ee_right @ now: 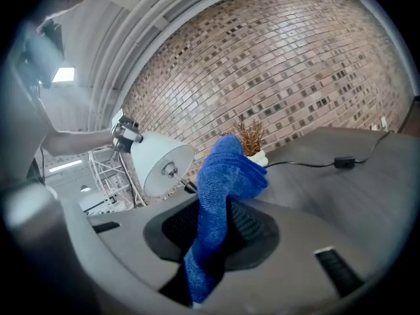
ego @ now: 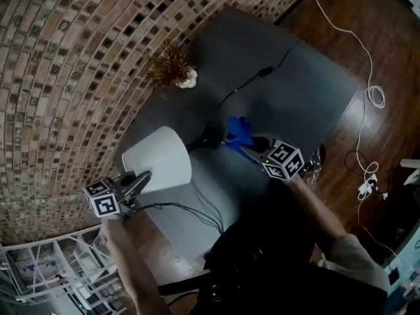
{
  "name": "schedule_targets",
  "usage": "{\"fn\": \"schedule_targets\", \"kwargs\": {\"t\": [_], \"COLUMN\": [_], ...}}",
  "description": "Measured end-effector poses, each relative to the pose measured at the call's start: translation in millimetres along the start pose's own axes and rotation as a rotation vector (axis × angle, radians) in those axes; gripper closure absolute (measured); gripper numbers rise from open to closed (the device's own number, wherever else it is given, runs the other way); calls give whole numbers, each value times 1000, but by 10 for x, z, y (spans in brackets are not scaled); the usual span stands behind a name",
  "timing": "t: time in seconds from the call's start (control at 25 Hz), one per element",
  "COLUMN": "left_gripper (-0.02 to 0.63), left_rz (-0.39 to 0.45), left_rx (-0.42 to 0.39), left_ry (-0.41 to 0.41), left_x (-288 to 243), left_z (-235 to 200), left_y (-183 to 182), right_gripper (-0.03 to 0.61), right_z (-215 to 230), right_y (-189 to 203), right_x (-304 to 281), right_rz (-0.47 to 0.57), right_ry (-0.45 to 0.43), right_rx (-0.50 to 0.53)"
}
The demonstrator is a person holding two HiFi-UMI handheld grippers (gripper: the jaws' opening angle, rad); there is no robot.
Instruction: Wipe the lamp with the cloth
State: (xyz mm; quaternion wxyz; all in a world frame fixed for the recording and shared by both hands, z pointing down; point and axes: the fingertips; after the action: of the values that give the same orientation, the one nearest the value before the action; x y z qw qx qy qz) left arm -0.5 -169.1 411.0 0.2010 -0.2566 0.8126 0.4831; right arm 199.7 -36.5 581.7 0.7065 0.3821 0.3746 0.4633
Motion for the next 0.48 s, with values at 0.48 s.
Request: {"fn": "schedule_targets", "kwargs": {"t": [0.48], "left_gripper": [604], "left_rz": [657], "left_rx": [467], "left_ry": [94], "left_x": [417], "left_z": [-359], "left_y": [1646], "right_gripper": [488], "right_z": [-1266], "right_y": [419], "right_x": [-769], "right_rz": [-395], "right_ry": [-354], "right_rx": [80]}}
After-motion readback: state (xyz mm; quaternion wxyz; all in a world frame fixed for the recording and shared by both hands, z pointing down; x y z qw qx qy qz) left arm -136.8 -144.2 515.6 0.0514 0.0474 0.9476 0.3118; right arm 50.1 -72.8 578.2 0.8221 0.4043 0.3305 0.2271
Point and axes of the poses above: the fingertips, and each gripper's own axes: x backward along the fingers, z to its right, y out of its underside, and after that the axes turned 6 degrees about z, right-handed
